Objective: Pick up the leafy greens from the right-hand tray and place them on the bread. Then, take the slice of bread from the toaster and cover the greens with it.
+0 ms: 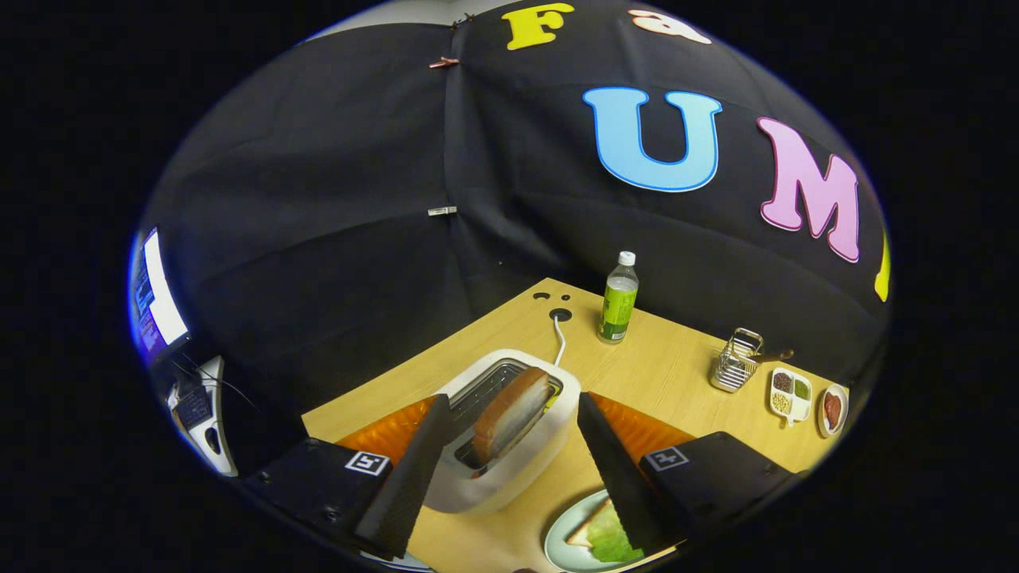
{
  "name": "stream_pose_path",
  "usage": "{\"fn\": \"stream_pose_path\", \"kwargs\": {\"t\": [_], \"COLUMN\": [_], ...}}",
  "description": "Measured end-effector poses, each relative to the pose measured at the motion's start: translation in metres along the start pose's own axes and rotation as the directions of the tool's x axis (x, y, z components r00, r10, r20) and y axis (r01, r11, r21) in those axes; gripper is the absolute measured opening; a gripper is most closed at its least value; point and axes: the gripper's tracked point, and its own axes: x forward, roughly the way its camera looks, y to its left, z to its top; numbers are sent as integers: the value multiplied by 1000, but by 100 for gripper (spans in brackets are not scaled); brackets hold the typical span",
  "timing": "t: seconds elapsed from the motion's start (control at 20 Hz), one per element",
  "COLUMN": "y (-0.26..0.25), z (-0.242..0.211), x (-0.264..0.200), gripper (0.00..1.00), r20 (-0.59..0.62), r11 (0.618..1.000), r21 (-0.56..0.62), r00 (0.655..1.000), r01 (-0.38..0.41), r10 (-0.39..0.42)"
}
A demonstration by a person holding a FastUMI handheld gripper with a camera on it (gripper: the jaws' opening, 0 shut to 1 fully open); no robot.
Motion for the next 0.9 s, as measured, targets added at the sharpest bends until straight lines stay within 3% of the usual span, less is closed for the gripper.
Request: {"fn": "stream_pose_path", "kwargs": {"t": [0.4,0.65,0.9], "y": [12,13,2], "z": [-21,-23,-30], "x": [53,62,58], "gripper": [99,55,25], "r20": [-67,-67,-91], "r11": [998,995,989], "r21": [-20,-6,-17], "r00": [996,993,985], "r01": [61,96,149], "r10": [-62,-97,-150]}}
